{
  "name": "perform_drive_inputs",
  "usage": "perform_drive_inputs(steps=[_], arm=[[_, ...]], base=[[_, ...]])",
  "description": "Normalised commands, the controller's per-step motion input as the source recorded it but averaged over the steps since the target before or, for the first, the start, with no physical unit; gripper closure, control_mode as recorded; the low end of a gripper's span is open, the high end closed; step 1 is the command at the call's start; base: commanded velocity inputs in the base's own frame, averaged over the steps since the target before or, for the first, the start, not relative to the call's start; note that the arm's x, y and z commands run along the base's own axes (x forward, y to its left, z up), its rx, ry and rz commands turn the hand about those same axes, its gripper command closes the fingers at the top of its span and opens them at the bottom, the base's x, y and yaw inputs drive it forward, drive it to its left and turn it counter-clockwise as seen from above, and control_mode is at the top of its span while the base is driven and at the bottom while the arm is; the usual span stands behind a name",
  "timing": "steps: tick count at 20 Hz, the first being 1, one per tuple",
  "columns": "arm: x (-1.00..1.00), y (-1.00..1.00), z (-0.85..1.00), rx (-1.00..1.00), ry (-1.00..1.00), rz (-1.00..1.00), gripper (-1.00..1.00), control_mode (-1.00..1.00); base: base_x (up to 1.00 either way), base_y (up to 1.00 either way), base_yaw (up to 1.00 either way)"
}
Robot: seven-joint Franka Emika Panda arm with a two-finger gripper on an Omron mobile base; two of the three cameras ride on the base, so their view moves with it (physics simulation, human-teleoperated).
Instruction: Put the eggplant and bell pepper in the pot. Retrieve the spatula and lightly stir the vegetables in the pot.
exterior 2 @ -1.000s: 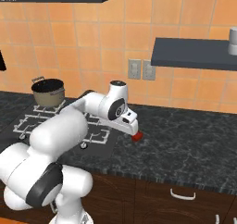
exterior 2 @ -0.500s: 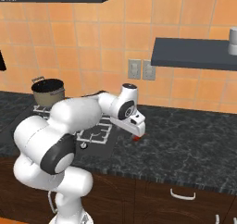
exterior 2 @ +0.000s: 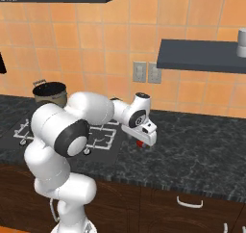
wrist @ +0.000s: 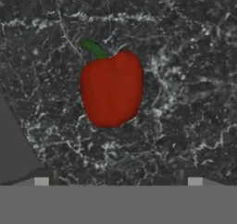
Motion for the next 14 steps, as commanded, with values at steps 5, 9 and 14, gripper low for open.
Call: perform_drive_inputs(steps=[5,9,14], arm=[[0.28,-0.05,-0.31,0.07,0.00,0.00,-1.00,-1.00],[0.32,-0.01,-0.36,0.11,0.00,0.00,-1.00,-1.00],[0.36,-0.01,-0.28,0.11,-0.04,0.00,-1.00,-1.00]], base=[[0.00,0.00,0.00],[0.00,0.00,0.00],[0.00,0.00,0.00]])
